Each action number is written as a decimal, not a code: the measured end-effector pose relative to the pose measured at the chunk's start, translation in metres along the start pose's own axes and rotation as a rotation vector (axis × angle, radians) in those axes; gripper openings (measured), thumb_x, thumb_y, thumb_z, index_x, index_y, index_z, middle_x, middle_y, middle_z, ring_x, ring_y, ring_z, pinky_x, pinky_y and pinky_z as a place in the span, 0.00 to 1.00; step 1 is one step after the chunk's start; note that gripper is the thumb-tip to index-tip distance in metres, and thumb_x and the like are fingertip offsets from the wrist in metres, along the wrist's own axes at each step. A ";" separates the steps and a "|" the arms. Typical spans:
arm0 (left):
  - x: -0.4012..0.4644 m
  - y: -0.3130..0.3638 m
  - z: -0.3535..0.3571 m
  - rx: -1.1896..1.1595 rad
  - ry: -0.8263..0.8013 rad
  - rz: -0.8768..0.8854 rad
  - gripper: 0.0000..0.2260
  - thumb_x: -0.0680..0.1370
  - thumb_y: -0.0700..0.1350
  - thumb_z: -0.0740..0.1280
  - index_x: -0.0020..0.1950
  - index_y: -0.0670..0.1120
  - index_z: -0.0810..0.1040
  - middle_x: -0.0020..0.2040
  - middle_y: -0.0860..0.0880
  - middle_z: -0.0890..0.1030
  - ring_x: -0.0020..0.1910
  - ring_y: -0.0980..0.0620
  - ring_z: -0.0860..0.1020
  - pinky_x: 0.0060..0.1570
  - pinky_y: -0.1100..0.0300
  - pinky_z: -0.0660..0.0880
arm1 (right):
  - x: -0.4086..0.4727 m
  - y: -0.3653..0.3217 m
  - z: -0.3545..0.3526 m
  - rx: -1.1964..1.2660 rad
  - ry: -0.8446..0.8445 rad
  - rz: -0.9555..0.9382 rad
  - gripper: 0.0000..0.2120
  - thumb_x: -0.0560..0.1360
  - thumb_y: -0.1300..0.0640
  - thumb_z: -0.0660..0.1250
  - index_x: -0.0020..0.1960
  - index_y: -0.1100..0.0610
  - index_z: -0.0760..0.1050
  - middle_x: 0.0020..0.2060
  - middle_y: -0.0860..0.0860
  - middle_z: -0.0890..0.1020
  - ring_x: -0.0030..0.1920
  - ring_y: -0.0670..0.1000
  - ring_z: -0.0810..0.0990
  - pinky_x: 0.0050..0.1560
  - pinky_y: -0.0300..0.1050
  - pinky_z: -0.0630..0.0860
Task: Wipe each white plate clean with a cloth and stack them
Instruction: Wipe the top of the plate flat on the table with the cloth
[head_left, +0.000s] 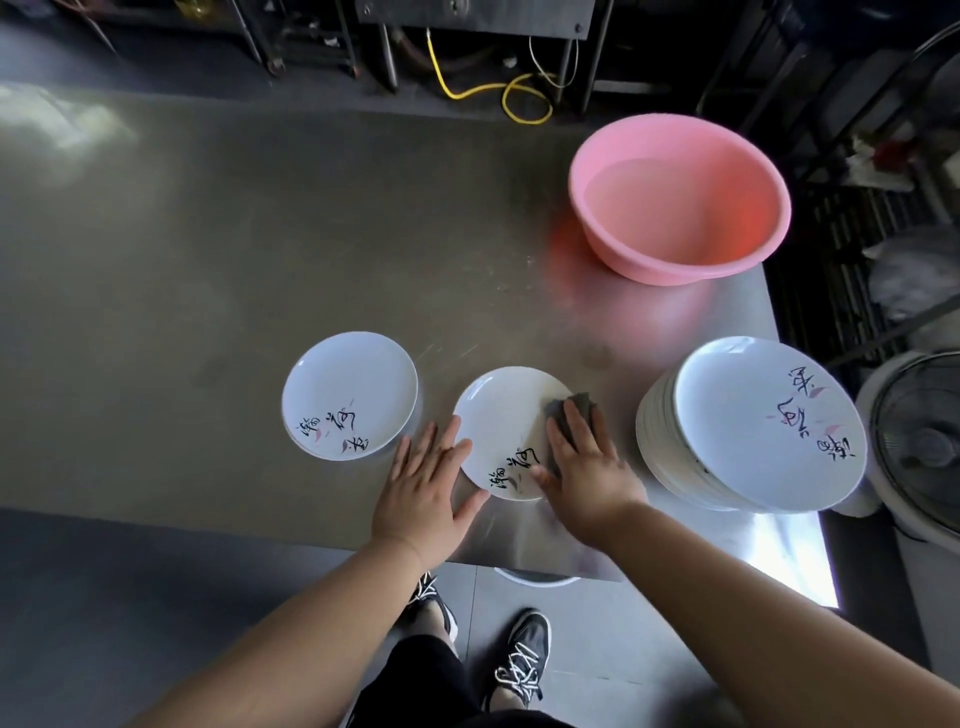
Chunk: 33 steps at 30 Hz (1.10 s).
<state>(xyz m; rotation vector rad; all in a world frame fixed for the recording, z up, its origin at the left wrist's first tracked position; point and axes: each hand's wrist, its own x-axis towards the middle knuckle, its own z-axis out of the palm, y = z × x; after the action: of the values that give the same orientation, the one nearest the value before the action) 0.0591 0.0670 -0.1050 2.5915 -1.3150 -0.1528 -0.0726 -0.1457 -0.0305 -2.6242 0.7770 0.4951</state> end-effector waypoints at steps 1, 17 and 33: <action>0.000 0.000 -0.001 0.000 -0.005 -0.001 0.29 0.83 0.65 0.58 0.79 0.51 0.67 0.86 0.54 0.52 0.85 0.45 0.55 0.81 0.39 0.53 | 0.003 0.001 0.000 0.001 0.005 -0.004 0.37 0.83 0.33 0.51 0.86 0.49 0.46 0.84 0.45 0.37 0.83 0.55 0.33 0.81 0.57 0.57; -0.006 0.017 -0.039 -0.120 0.070 0.188 0.13 0.71 0.39 0.81 0.52 0.52 0.86 0.65 0.51 0.83 0.64 0.45 0.82 0.70 0.52 0.61 | -0.004 0.010 0.009 0.105 0.015 -0.107 0.37 0.83 0.35 0.56 0.86 0.49 0.51 0.84 0.41 0.39 0.84 0.50 0.35 0.82 0.57 0.58; -0.011 0.038 -0.027 -0.161 0.102 0.048 0.08 0.75 0.55 0.69 0.51 0.59 0.86 0.56 0.59 0.82 0.52 0.50 0.78 0.60 0.52 0.67 | -0.021 -0.006 0.028 0.096 0.035 -0.093 0.42 0.80 0.31 0.52 0.86 0.53 0.48 0.85 0.48 0.41 0.84 0.58 0.38 0.82 0.58 0.58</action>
<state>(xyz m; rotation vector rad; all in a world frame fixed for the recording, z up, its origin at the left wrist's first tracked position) 0.0282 0.0578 -0.0698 2.3996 -1.2725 -0.1113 -0.0920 -0.1193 -0.0449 -2.5720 0.6687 0.3766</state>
